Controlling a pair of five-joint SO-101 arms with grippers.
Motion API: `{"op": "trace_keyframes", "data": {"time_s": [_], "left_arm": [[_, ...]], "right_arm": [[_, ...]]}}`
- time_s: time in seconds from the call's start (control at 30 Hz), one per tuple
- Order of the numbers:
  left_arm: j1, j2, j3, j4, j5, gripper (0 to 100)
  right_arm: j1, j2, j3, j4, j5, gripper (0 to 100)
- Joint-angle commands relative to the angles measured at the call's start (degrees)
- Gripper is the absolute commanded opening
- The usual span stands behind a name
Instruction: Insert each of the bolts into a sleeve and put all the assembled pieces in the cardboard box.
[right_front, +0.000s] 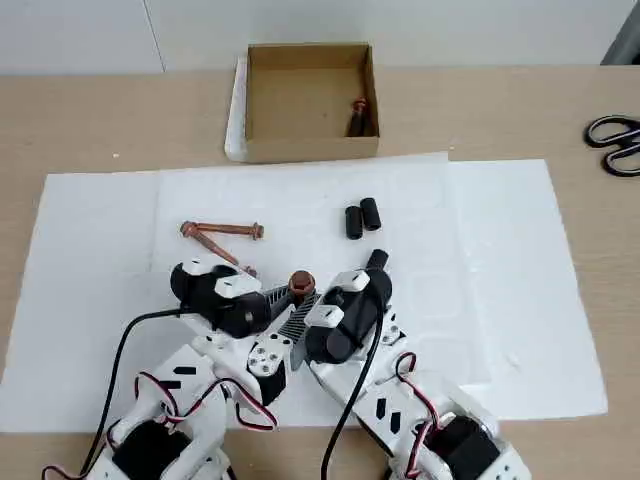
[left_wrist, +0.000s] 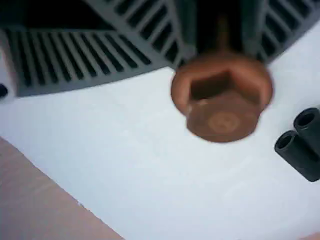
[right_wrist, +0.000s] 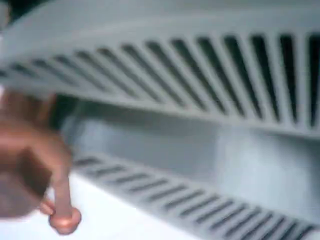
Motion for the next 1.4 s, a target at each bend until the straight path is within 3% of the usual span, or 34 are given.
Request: {"op": "trace_keyframes", "data": {"time_s": [0.0, 0.47, 0.63, 0.73, 1.17, 1.37], "left_arm": [[0.00, 0.53, 4.18, 1.41, -2.02, 1], [-1.23, 0.44, 4.00, 1.23, -2.55, 1], [-6.07, 0.62, 4.18, 0.53, -2.55, 16], [-6.95, 0.70, 4.18, 0.88, -2.46, 20], [-6.42, 0.79, -5.85, 1.49, -2.20, 20], [0.79, 0.79, -11.03, 9.32, 3.08, 20]], "right_arm": [[-1.27, -0.84, -9.32, -2.07, 1.49, 0.2], [-1.19, -0.84, -9.14, -2.07, 1.49, 0.2], [-1.19, -0.84, -9.05, -1.98, 1.49, 0.2], [-1.19, -0.84, -9.05, -1.98, 1.49, 0.2], [-1.19, -1.01, -5.71, -1.98, 1.32, 0.2], [-1.19, -1.01, -4.13, -1.98, 1.23, 0.2]]}}
